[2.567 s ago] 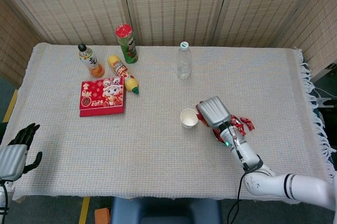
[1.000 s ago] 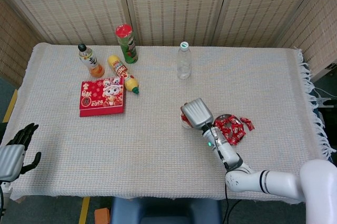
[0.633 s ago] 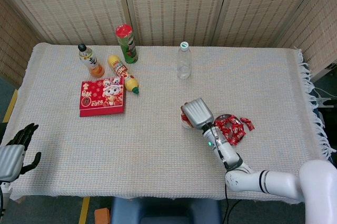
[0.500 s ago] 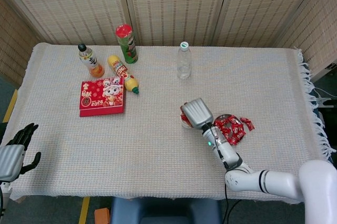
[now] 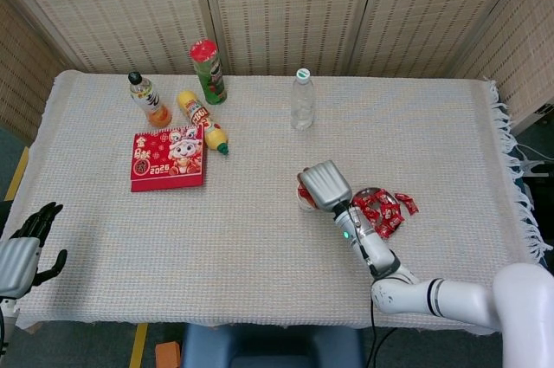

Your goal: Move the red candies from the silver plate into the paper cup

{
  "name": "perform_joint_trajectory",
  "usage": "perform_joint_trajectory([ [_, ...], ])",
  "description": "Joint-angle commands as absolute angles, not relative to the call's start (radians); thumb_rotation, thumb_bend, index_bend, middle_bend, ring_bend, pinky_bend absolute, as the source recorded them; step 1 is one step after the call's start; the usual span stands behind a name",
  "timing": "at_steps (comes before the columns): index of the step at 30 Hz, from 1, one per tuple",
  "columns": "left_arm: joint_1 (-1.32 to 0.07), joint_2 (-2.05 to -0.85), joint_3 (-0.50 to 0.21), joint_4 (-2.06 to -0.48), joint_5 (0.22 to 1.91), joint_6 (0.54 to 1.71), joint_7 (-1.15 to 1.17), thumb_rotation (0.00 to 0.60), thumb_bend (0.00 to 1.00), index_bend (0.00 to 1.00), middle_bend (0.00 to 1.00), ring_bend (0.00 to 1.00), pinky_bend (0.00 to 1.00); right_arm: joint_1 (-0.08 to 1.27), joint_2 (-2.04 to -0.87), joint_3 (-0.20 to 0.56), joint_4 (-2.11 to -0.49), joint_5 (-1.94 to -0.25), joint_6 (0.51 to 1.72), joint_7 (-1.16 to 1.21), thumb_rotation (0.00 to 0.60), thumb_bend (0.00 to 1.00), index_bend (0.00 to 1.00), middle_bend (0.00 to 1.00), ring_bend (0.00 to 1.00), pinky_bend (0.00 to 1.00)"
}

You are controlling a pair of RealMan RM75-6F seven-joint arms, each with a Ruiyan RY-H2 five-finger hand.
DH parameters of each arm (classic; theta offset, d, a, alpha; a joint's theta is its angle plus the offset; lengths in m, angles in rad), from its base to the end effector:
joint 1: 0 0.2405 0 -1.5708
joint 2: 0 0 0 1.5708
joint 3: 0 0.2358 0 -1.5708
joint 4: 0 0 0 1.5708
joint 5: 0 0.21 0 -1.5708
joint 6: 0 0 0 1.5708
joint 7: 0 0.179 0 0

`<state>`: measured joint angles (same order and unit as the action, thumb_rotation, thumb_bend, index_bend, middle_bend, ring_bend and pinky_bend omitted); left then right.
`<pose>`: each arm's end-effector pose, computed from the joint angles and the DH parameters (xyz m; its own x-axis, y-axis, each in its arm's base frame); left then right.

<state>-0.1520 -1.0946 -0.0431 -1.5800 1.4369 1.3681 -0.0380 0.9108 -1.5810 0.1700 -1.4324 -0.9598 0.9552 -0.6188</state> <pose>-0.3059 0.2332 0.1463 0.4050 0.0917 0.9097 0.9135 0.0005 -0.4068 -0.0871 -0.3871 -0.0374 0.6511 -0.1414 0.7457 -0.7140 -0.4476 0.5384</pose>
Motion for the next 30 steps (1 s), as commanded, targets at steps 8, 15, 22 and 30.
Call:
perform_joint_trajectory([
  [8, -0.152, -1.095, -0.043, -1.580, 1.436, 1.368, -0.040, 0.600, 0.45, 0.00, 0.00, 0.10, 0.33, 0.910, -1.570, 0.164, -1.445, -0.962, 0.947, -0.620, 0.600, 0.35, 0.33, 0.53, 0.75, 1.00],
  [15, -0.152, -1.093, -0.043, -1.579, 1.438, 1.368, -0.046, 0.600, 0.45, 0.00, 0.00, 0.10, 0.33, 0.911, -1.578, 0.168, -1.437, -0.964, 0.943, -0.607, 0.600, 0.31, 0.24, 0.43, 0.75, 1.00],
  [22, -0.152, -1.092, -0.043, -1.579, 1.439, 1.368, -0.049, 0.600, 0.45, 0.00, 0.00, 0.10, 0.33, 0.907, -1.572, 0.171, -1.439, -0.971, 0.946, -0.593, 0.600, 0.31, 0.21, 0.40, 0.75, 1.00],
  [30, -0.152, -1.093, -0.043, -1.580, 1.439, 1.370, -0.045, 0.600, 0.45, 0.00, 0.00, 0.10, 0.33, 0.896, -1.554, 0.164, -1.467, -0.994, 0.970, -0.599, 0.600, 0.31, 0.20, 0.40, 0.75, 1.00],
])
